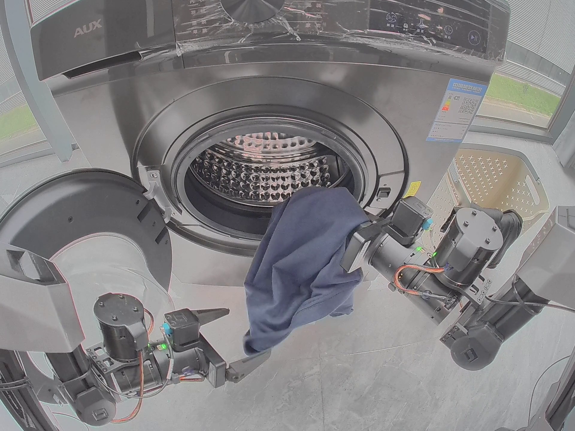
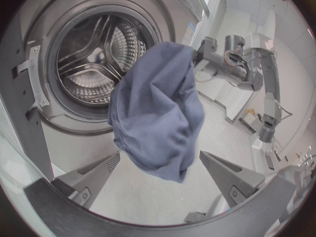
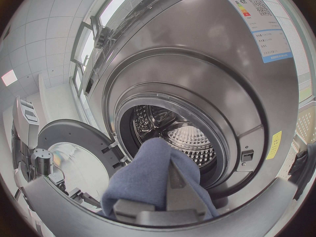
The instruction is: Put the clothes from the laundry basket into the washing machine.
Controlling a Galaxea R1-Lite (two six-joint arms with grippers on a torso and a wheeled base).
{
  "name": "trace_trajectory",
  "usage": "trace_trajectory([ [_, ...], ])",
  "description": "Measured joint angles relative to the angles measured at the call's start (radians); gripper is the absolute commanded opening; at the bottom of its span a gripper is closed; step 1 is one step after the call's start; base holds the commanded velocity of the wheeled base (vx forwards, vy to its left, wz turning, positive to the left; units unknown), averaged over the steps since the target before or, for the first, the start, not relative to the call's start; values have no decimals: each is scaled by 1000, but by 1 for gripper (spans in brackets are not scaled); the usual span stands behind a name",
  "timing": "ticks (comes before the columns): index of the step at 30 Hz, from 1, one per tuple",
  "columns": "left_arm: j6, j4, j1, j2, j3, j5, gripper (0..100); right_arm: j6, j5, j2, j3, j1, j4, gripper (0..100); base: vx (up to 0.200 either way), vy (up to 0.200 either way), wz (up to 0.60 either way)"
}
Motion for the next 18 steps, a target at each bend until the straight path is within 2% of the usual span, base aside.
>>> trace_trajectory([
  [5,50,0,-8,17,73,-54,100,0,0,3,-4,-1,0,0,0,0,0],
  [7,56,0,-14,22,87,-61,100,0,-1,4,-5,-1,0,0,0,0,0],
  [12,54,-1,-20,29,70,-59,100,0,-1,6,-3,6,0,0,0,0,0],
  [18,34,0,-22,27,4,-54,100,-1,-1,8,-1,23,1,0,0,0,0],
])
